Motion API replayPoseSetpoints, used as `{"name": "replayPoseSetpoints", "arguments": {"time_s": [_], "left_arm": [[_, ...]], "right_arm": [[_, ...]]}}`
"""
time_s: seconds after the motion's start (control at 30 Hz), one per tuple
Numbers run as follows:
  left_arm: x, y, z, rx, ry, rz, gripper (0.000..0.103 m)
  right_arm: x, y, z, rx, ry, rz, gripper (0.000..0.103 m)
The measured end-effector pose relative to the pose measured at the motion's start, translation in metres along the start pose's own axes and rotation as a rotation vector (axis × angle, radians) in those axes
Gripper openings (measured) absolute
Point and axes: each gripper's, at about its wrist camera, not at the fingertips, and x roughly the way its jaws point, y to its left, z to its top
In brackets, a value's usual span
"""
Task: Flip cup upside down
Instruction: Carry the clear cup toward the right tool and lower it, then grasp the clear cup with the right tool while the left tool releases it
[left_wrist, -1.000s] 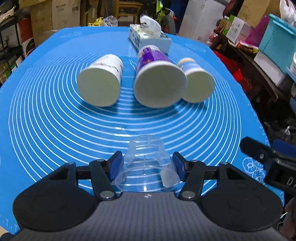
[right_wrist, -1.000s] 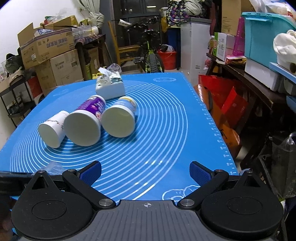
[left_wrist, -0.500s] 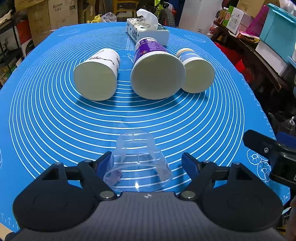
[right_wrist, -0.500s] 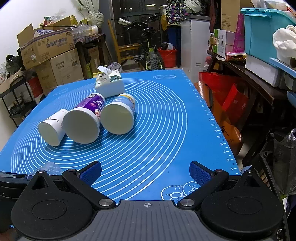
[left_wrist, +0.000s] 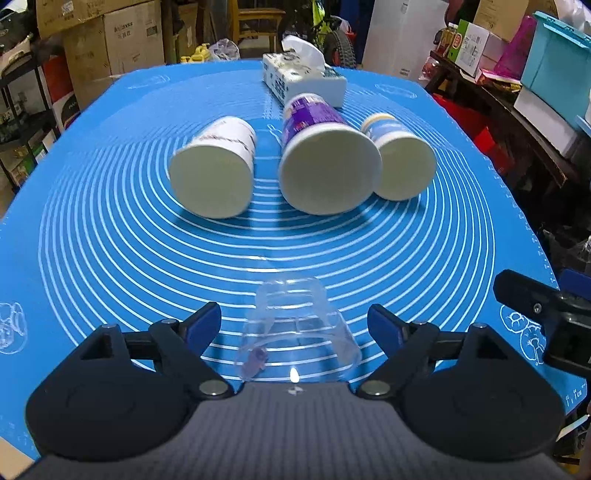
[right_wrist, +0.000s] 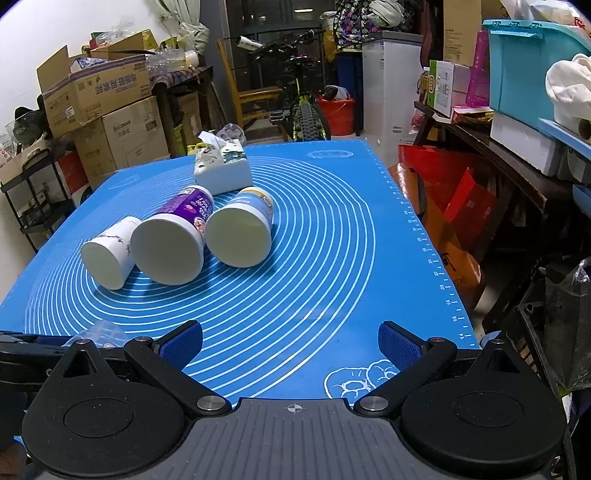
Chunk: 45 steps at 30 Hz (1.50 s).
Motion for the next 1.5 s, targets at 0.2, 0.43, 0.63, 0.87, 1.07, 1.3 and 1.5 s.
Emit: {"name": "replayPoseSetpoints", "arguments": {"time_s": [0.2,0.43,0.63,0.87,1.07,1.3,1.5], "left_arm": [[-0.028,0.015,0.001,0.022,-0.053,0.004,0.086],[-0.056,0.053,0.005,-0.045,-0.107,0.013,0.087],[-0.065,0.087,0.008,-0.107,-0.139,0.045,0.087],[-0.052,0.123,-0.003,-0.197,-0.174,0.187,0.087],[-0.035,0.137,-0.010,-0.217,-0.147,0.219,0.087],[-0.029,0.142,-0.016,-0.211,-0.148,0.222,0.087],[-0.022,0.147,-0.020,-0.254,-0.127,0.190,0.087]], "right_arm": [[-0.005,0.009,0.007,-0.024,0.004,0.016,0.101],[-0.003,0.032,0.018,-0.045,0.059,0.129,0.101],[0.004,0.063,0.036,-0.090,0.106,0.216,0.101],[0.020,0.110,0.055,-0.194,0.178,0.231,0.100],[0.049,0.138,0.057,-0.185,0.320,0.214,0.088],[0.074,0.147,0.050,-0.148,0.434,0.208,0.083],[0.091,0.144,0.042,-0.105,0.514,0.215,0.077]]}}
